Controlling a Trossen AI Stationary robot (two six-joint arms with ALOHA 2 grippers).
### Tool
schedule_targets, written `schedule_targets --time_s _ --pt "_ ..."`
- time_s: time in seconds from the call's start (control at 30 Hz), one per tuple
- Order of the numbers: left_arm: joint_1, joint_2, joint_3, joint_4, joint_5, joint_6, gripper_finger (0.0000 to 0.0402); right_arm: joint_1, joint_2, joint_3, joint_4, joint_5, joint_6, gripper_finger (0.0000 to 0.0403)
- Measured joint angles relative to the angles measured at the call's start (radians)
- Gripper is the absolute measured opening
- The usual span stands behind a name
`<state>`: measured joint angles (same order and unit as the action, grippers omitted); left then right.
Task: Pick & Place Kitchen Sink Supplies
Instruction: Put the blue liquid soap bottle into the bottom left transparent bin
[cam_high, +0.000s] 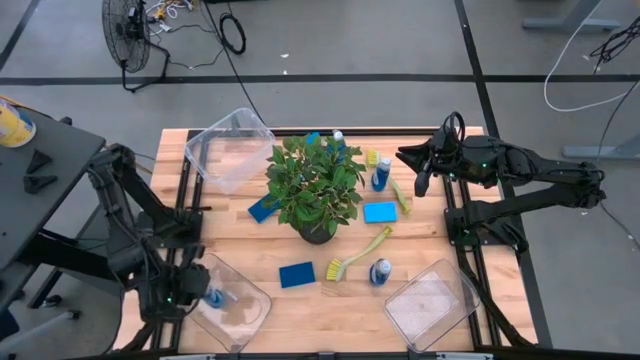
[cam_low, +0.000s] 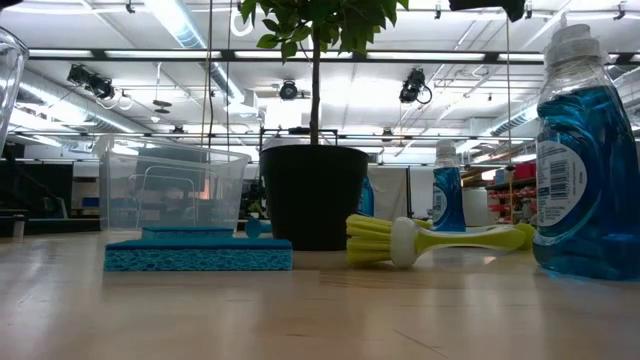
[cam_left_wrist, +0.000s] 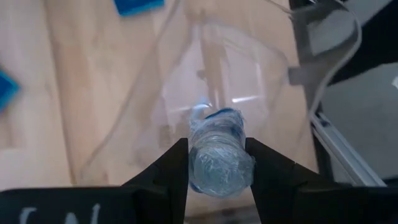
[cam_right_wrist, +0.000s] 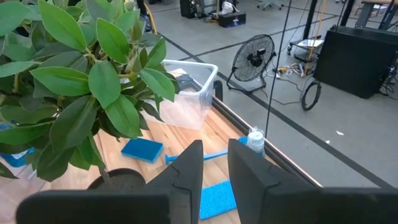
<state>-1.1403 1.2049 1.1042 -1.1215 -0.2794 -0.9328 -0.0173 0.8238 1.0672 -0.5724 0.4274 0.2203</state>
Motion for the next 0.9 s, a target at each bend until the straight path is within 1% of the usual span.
schedule_targets --time_s 0.17,0.4,0.67,0.9 --pt "-0.049 0.000 0.000 0.002 0.021 0.000 0.0140 0.000 0.000 0.000 0.001 0.000 0.007 0.0080" --pt "-0.084 0.000 0.000 0.001 0.041 0.000 0.0140 0.000 0.006 0.000 0.014 0.002 0.007 0.0080" --pt "-0.124 0.019 0.001 -0.013 0.025 0.001 0.0141 0.000 0.027 0.000 0.014 0.002 0.007 0.0080" --pt "-0.148 0.064 0.001 -0.012 0.013 0.002 0.0147 0.000 0.044 0.000 0.015 0.001 0.006 0.0080"
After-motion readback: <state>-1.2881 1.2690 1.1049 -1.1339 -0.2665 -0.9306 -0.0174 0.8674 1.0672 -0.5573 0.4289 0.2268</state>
